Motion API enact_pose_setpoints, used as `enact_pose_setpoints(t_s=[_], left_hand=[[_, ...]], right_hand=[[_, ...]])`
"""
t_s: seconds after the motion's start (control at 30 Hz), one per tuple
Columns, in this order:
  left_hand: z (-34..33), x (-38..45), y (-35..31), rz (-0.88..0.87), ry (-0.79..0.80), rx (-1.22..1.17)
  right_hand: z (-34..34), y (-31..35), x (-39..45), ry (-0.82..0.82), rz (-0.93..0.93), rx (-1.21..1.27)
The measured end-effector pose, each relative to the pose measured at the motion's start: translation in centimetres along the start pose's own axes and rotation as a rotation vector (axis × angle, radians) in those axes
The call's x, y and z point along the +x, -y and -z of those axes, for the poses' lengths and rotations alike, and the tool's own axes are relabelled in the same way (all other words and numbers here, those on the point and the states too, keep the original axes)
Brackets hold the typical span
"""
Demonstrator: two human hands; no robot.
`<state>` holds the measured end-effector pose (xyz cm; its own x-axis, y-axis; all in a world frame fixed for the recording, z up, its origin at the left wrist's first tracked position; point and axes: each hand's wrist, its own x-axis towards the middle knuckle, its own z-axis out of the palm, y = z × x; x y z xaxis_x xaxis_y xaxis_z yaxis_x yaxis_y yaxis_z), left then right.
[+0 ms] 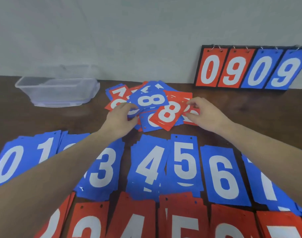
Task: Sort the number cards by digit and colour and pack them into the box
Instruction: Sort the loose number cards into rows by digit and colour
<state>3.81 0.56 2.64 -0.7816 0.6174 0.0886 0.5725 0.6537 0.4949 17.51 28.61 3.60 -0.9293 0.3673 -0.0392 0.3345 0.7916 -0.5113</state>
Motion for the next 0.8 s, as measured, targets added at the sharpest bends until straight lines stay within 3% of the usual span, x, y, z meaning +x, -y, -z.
enact_pose_setpoints(t_s=[0.2,0.33,0.5,0.7,0.8], left_hand=[[-2.4,1.5,-1.3,-0.319,0.112,0.066],[-3.9,2.6,-3.8,-0.452,0.258,0.311],[-3.5,2.9,-4.3,-0.431,0.247,0.502],[-3.0,1.8,-4.5,-0.312,0.224,0.438],[-2.8,2.1,-4.8,-0.267,0.222,0.413]], right_hand=[[0.1,-2.8,-0.7,0.082,0.063,-0.181],[0.6,-4.1,-1.3,0.124,0.135,-0.316],[2.1,-5.6,-2.1,0.162,0.074,-0.403],[3.6,-6.6,-2.9,0.044,-0.086,-0.486],[3.4,-6.5,-3.1,-0.017,-0.148,-0.375]])
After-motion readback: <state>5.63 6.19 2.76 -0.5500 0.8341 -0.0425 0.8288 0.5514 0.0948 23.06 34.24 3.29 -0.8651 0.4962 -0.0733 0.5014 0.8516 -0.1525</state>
